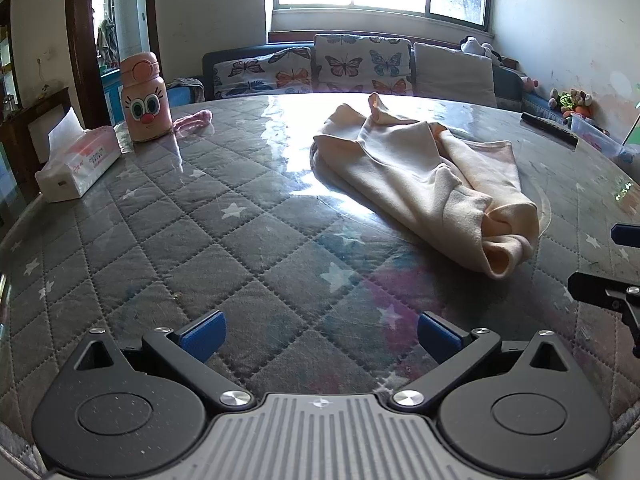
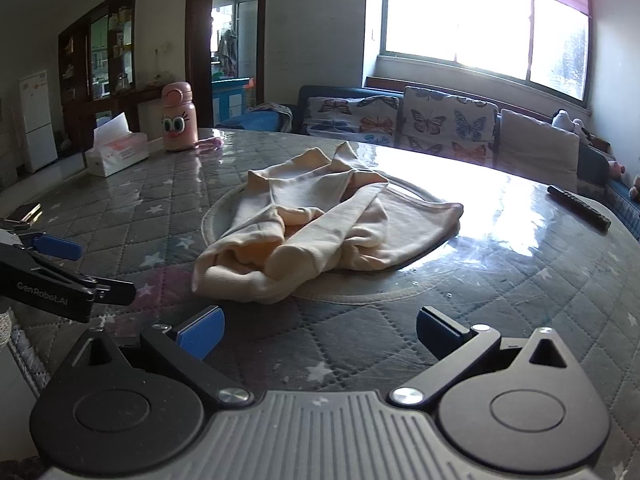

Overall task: Fold clothes
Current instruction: 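Move both grippers toward the crumpled cream shirt on the table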

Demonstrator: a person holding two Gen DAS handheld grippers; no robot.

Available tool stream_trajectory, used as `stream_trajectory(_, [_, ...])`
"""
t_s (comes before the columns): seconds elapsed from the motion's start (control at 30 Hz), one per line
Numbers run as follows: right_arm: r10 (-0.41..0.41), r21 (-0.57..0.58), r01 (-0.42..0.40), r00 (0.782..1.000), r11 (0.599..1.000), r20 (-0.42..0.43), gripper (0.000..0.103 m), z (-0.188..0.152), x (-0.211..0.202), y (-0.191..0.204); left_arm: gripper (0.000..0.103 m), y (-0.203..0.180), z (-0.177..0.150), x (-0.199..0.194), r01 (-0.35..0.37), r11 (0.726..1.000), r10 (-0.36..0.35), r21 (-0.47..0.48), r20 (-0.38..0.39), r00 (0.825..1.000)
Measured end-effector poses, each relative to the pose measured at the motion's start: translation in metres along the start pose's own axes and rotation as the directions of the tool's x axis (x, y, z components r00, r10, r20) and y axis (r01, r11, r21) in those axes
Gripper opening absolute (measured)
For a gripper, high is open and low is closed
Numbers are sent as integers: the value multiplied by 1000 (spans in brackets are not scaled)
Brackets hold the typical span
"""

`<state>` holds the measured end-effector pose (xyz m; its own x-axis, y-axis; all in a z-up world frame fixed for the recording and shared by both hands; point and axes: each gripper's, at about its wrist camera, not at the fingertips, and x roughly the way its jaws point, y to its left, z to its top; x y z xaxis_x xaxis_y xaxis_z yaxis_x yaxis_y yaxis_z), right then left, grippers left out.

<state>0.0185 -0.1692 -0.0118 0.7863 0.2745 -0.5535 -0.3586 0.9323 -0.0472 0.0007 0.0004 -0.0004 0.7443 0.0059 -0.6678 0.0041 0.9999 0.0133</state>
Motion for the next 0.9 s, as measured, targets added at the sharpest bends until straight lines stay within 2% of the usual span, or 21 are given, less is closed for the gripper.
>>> stream_trajectory(0.53, [17, 9, -17, 999, 1000, -27, 103, 3, 10, 3, 103, -3, 3, 9, -5, 1000, 6, 11, -36, 999])
stream_trajectory(0.9, [46, 13, -46, 998, 999, -46, 103, 14, 19, -6, 103, -4, 23, 14, -16, 999, 17, 27, -17, 1000])
